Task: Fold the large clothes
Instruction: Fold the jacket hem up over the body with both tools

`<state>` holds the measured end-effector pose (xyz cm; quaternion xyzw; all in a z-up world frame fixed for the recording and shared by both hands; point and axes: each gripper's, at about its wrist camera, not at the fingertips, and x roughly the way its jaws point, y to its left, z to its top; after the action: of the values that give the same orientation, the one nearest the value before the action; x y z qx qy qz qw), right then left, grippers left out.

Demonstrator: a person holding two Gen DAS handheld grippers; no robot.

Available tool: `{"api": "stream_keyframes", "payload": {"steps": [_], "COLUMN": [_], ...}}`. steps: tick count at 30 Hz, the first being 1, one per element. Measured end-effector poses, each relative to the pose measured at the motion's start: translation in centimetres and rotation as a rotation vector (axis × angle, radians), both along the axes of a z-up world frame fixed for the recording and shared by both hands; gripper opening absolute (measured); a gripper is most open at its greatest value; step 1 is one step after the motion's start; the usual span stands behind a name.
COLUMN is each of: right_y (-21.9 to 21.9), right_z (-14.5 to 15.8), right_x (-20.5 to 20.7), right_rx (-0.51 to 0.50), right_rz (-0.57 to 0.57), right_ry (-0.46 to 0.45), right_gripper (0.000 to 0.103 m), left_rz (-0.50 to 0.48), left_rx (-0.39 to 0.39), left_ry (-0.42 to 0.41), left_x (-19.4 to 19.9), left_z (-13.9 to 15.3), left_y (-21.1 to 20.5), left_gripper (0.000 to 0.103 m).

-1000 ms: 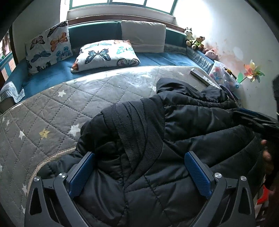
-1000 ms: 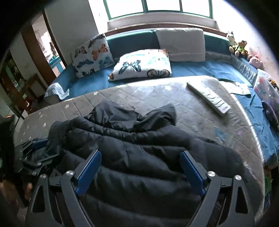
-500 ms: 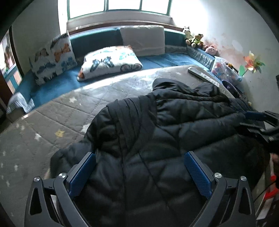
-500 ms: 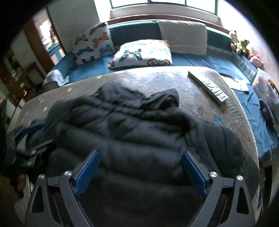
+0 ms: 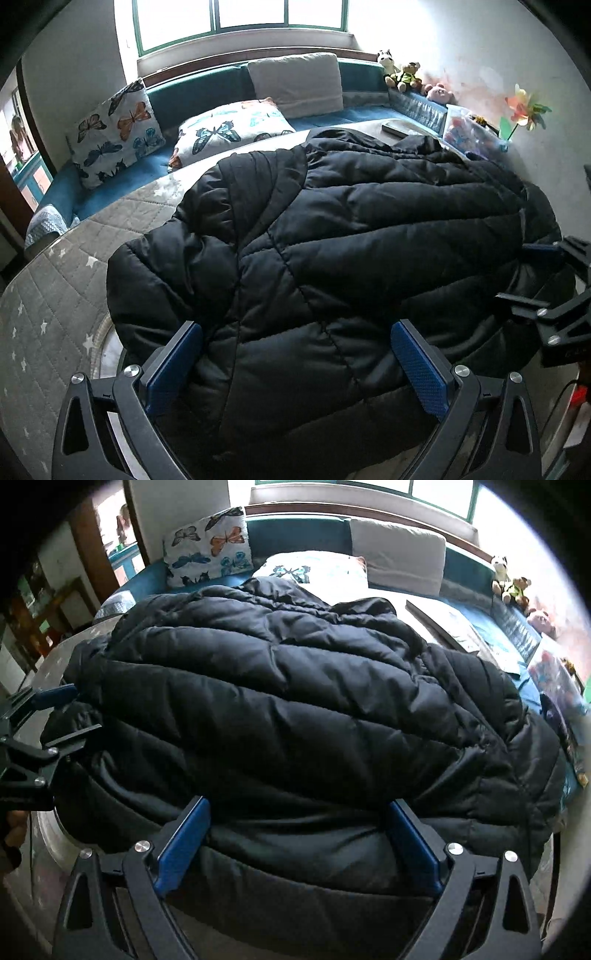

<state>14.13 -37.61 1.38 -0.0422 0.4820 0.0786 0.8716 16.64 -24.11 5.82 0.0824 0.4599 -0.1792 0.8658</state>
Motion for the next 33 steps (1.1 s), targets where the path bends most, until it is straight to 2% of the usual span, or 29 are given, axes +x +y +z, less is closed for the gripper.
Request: {"api": "stream_keyframes", "payload": {"steps": [5,8,10,13,16,22,26,33], "right_y": [-2.4,-4.5,-5.4,-6.1,-5.8,-4.6,-4.8,-4.4], "right_z": [3.1,3.6,2.8,-0.6,-2.1,-0.3,-2.0,0.2], "right_x": [-2.5,-3.6,-3.7,-3.3,-3.4,-5.1,-4.6,-6.8], "right_rx": [0.079,0.056,0.046,0.067,0.068,0.019,0.045,0.02], "right_rz": [-0.024,-0.085,-0.108,-0.131,-0.131,-0.152,-0.158,-0.174], "right_ry": [-0.005,0.007,0.034,0.118,0.088,0.018,0.024,-0.045], "right_gripper": [0.102,0.102,0.102,0.102,0.103,0.103,0.103,0.103], "left_rz": [0.005,0.022,0.025,0.018,0.025,0.043,0.047,0.078], "left_rx": [-0.03,-0.057,-0.04,-0.012,-0.003,-0.021,-0.018,0.007], "left_ry": [0.018,0.018,0.024,0.025,0.025,0.021,0.028,-0.021], "left_x": [-1.5,-2.6,-2.8,-3.0,-3.2,-3.5,-3.2,-4.9], "left_z": [1.2,1.6,1.3,0.7,0.6,0.6,0.3,2.0], "left_y": [1.4,2.1,2.1,1.7,1.8,2.3,2.0,2.6], "left_gripper": [0.103,0.103,0.103,0.103,0.103,0.103,0.103,0.103]}}
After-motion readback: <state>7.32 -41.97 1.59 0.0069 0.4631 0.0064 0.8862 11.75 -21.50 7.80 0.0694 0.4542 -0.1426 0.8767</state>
